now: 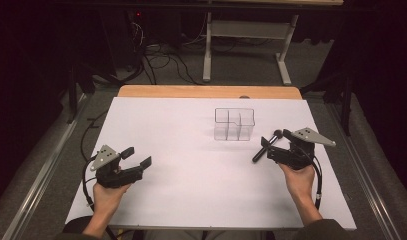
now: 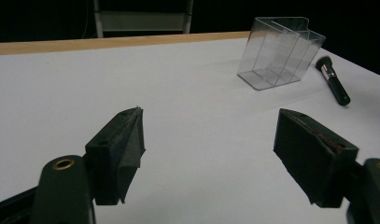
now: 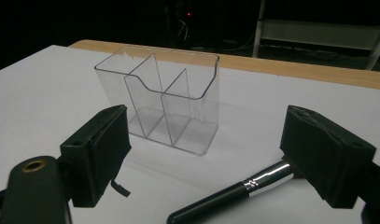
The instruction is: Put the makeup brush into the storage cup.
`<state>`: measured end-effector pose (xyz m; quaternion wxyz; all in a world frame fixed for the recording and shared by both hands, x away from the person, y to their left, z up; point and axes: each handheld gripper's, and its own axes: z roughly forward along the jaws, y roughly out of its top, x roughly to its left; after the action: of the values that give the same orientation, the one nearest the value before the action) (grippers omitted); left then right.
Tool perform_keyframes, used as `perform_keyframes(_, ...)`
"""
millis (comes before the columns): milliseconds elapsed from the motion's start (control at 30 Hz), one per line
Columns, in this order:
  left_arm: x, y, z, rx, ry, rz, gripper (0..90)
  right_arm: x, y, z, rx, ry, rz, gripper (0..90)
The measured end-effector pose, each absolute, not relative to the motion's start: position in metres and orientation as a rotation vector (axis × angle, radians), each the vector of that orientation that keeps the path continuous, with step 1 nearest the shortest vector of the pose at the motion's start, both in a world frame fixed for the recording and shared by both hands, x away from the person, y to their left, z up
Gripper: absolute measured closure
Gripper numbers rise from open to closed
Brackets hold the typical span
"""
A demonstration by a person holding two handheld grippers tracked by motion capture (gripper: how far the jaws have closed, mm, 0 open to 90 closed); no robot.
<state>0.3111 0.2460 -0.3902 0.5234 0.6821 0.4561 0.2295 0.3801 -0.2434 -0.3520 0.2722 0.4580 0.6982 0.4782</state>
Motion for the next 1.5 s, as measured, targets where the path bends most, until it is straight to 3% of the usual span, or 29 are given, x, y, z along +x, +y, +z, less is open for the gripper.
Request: perform_keyframes(1500,0.311,0.246,-0.39,1.623,1.102,0.544,23.1,0.414,-0.233,-0.34,1.333,1.905,1.106,17.4)
